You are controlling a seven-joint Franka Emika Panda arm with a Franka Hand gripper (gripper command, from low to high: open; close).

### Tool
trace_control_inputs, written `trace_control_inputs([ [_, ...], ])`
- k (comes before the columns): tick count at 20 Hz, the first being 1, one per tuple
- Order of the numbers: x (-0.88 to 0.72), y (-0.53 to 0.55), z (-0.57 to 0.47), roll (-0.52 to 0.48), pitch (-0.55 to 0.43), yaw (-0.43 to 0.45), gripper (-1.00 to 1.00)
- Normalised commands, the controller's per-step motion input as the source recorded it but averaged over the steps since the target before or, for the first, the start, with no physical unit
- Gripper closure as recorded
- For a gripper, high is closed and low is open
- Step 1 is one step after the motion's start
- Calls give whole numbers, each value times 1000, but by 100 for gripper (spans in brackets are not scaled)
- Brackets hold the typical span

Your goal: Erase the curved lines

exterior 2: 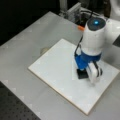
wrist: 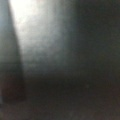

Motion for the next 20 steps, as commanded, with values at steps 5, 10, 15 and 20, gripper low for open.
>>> trace_control_inputs([
  [5,274,160,-212,-62,33,53,100],
  [10,357,250,-216,-65,56,30,100],
  [15,425,319,-186,-73,94,9,100],
  [20,449,368,-188,-83,102,-16,100],
])
